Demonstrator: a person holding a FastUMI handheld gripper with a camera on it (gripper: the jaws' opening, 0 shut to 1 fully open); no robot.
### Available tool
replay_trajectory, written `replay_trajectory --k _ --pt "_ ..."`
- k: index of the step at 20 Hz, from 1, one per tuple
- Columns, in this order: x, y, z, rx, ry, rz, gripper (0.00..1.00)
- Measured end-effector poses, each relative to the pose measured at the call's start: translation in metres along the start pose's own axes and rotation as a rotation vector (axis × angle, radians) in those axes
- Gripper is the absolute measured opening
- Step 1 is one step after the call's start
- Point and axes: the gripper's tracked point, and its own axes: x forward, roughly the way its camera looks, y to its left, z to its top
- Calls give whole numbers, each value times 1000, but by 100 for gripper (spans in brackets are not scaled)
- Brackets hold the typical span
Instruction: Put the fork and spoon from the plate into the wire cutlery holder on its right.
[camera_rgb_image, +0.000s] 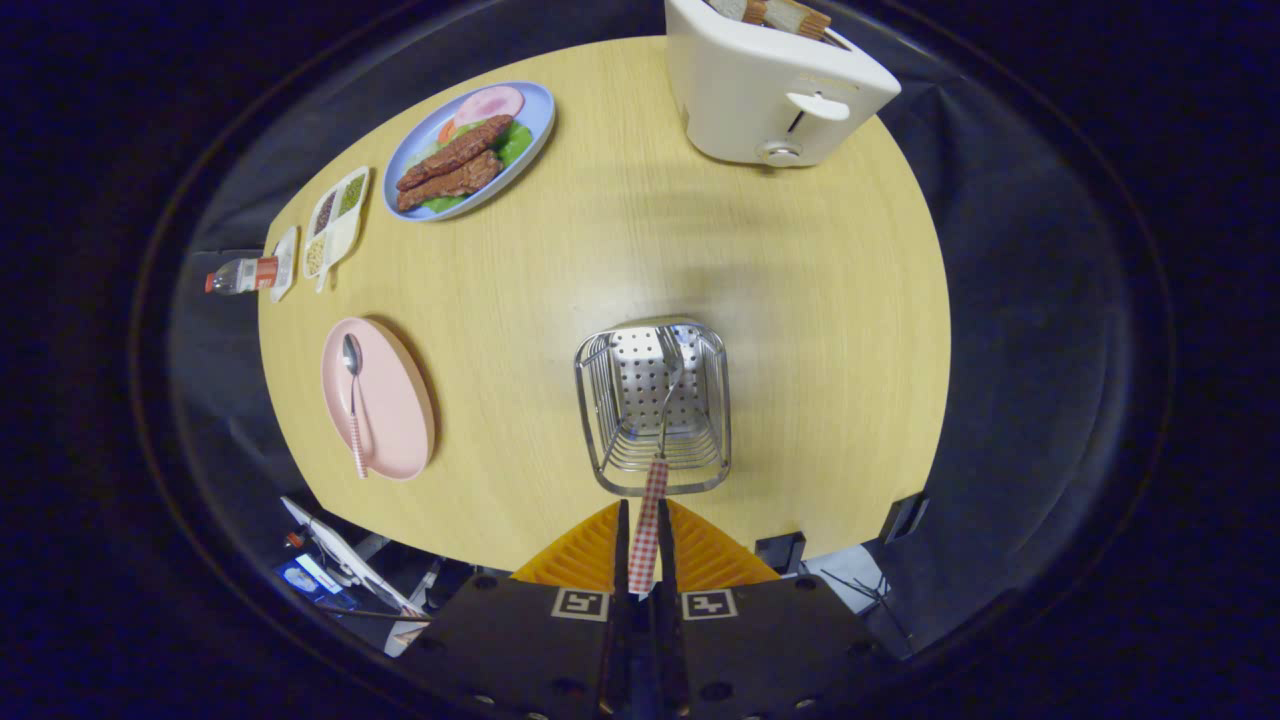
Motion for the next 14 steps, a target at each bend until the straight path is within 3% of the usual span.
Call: replay_trajectory --k 3,6,8,14 --pt "-5 10 1 -19 -63 9 13" --pt "-13 28 1 -45 -146 16 30" --pt "-17 47 -4 -56 -182 40 33" --pt "-21 111 -2 -136 -378 55 59"
